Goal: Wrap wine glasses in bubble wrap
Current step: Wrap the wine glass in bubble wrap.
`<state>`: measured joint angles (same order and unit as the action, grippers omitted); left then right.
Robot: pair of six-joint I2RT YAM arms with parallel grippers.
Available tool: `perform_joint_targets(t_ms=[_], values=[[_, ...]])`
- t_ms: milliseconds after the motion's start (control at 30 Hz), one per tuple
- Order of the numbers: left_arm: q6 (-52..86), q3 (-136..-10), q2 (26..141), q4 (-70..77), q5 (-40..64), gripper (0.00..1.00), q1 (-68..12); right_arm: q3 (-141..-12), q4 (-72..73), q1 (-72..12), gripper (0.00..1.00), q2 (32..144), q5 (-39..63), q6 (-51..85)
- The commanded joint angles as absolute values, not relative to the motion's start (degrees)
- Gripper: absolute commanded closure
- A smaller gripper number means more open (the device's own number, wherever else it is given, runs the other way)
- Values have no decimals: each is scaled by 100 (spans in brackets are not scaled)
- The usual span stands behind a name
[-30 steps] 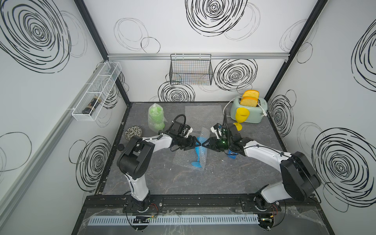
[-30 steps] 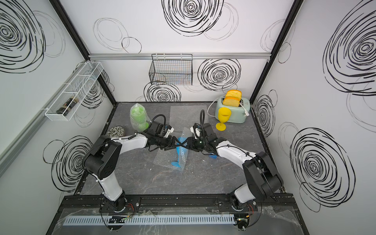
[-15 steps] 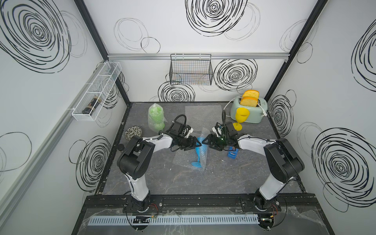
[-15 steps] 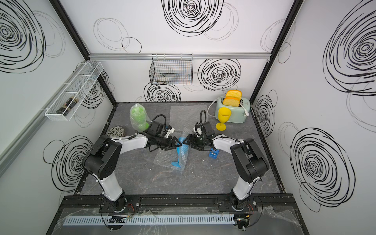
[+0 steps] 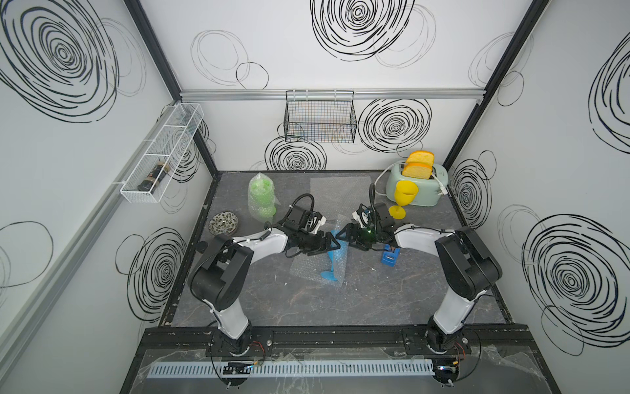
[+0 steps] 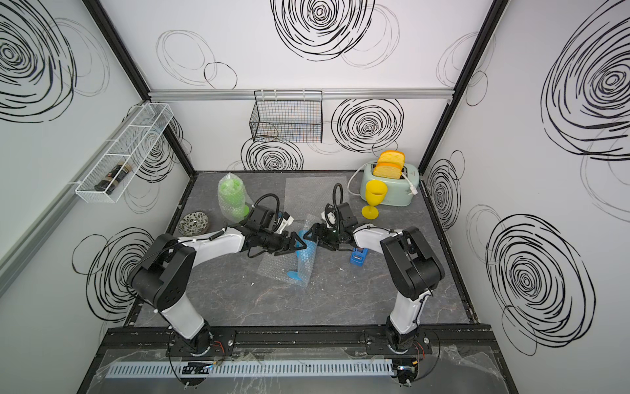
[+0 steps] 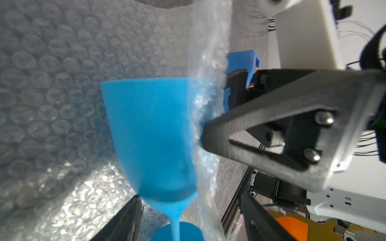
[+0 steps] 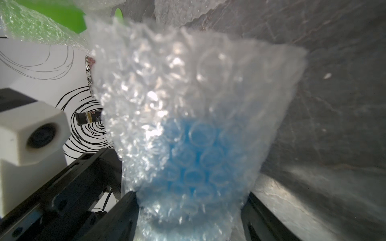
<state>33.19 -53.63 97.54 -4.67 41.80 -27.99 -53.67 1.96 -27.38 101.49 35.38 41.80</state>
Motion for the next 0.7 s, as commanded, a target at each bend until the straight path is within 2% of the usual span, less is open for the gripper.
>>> perform_joint_targets(t_ms=[0, 133, 333, 467, 667], values=[[3177, -5083, 9483, -398, 4051, 24, -2900, -5199, 88, -2738, 22, 10117, 3246, 4154], [3091, -4924, 9371, -444, 3844, 35, -2918, -5209, 18, -2707, 22, 10095, 3302, 4133], [3112, -4499, 9081, -185, 3883, 61, -3039, -5165, -21, -2681, 22, 10068, 3264, 4067], [3046, -4224, 8779, -117, 3887, 66, -3054, -5170, -72, -2629, 22, 10123, 3252, 4000], [2871, -4132, 8520, -292, 3913, 65, -3044, -5185, -87, -2619, 23, 10061, 3288, 4018]])
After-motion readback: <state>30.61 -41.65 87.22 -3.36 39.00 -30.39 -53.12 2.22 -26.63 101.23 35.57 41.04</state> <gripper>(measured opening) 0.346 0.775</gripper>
